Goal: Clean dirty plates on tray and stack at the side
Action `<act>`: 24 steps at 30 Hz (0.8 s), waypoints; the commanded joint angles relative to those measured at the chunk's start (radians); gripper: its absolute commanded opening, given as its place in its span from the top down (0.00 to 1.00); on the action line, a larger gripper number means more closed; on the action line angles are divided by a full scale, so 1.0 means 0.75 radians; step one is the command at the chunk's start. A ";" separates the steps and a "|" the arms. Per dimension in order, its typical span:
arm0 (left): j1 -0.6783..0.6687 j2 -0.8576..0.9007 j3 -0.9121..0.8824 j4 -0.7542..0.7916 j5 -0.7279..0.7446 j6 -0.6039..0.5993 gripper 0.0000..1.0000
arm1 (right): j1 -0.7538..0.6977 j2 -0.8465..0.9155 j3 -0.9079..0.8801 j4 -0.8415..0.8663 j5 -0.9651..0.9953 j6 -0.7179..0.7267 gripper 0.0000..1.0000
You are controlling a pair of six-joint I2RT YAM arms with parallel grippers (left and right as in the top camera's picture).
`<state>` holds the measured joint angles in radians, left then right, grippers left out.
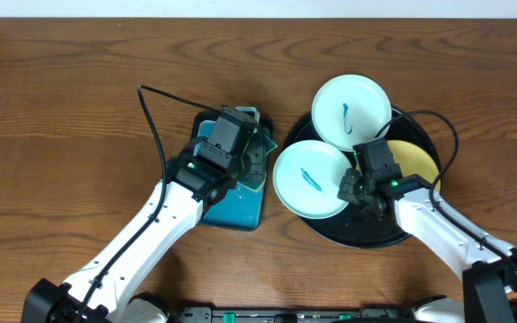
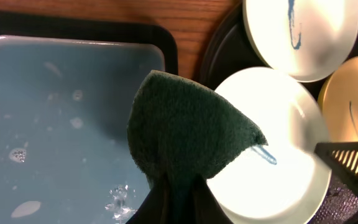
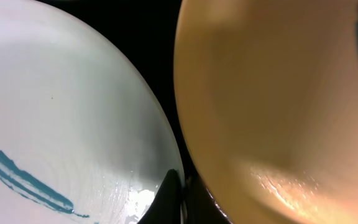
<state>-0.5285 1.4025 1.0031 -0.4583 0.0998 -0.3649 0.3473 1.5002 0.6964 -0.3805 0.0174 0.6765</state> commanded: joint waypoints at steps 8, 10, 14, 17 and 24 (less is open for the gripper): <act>-0.010 -0.001 0.030 0.137 0.098 -0.073 0.93 | -0.008 -0.063 0.038 -0.080 0.231 -0.101 0.99; -0.030 0.008 0.030 0.168 0.099 -0.091 0.92 | -0.008 -0.063 0.038 -0.112 0.231 -0.101 0.99; -0.108 0.052 0.030 0.254 0.098 -0.135 0.93 | -0.008 -0.063 0.038 -0.168 0.202 -0.101 0.99; -0.179 0.109 0.030 0.337 0.098 -0.174 0.93 | -0.007 -0.063 0.038 -0.176 0.170 -0.101 0.99; -0.299 0.268 0.030 0.452 0.102 -0.259 0.92 | -0.007 -0.063 0.038 -0.175 0.035 -0.101 0.99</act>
<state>-0.7250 1.5623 1.0031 -0.1448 0.1673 -0.5190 0.3447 1.4574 0.7189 -0.5049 0.1158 0.6167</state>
